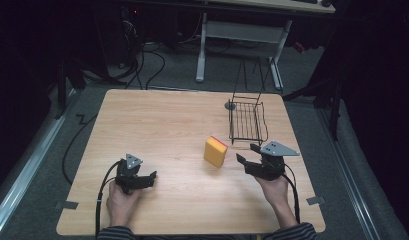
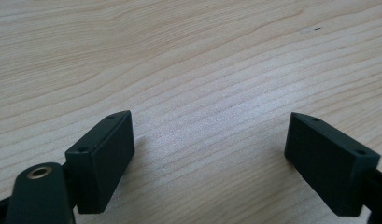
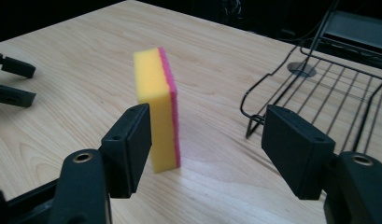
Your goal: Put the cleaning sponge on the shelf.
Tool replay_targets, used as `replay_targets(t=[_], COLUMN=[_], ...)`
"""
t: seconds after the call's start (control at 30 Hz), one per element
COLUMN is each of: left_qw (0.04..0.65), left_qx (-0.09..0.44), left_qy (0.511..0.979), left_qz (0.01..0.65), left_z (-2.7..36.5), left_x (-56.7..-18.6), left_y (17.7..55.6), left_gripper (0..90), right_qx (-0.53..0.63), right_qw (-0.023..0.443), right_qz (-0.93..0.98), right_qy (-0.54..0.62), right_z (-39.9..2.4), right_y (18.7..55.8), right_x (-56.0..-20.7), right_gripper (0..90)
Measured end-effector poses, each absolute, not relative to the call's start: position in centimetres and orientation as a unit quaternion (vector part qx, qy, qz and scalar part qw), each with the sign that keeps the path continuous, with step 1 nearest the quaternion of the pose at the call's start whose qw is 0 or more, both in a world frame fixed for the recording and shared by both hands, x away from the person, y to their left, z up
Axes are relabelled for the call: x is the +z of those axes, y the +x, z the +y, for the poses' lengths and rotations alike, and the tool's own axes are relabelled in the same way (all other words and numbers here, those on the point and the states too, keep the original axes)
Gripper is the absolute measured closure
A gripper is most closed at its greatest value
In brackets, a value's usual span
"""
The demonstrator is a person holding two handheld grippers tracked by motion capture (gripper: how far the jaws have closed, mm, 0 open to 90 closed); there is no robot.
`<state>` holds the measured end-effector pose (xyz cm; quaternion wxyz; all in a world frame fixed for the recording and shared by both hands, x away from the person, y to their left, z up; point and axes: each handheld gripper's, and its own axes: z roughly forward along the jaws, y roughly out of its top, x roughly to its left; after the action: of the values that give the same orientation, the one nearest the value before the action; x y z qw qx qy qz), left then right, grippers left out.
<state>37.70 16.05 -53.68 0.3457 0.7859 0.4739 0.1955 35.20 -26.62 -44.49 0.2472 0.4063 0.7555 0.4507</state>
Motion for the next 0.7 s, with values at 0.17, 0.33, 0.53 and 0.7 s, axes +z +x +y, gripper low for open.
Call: replay_targets(t=[0.17, 0.33, 0.53, 0.7], left_qw=[0.346, 0.346, 0.346, 0.346], left_qx=[0.196, 0.195, 0.196, 0.196], left_qy=[0.786, 0.786, 0.785, 0.785], left_qz=[0.474, 0.474, 0.474, 0.474], left_z=[16.0, 16.0, 16.0, 16.0], left_x=[-53.7, -53.7, -53.7, -53.7], left_y=[37.7, 37.7, 37.7, 37.7], left_gripper=[16.4, 16.4, 16.4, 16.4], right_qx=[0.454, 0.455, 0.451, 0.450], right_qw=[0.239, 0.231, 0.229, 0.226], right_qz=[0.761, 0.766, 0.771, 0.773], right_qy=[0.398, 0.390, 0.387, 0.387], right_z=[-25.6, -24.5, -23.7, -23.1], right_y=[35.5, 36.0, 36.3, 36.7], right_x=[-44.5, -44.7, -44.8, -45.1], right_gripper=[33.4, 33.0, 32.7, 32.5])
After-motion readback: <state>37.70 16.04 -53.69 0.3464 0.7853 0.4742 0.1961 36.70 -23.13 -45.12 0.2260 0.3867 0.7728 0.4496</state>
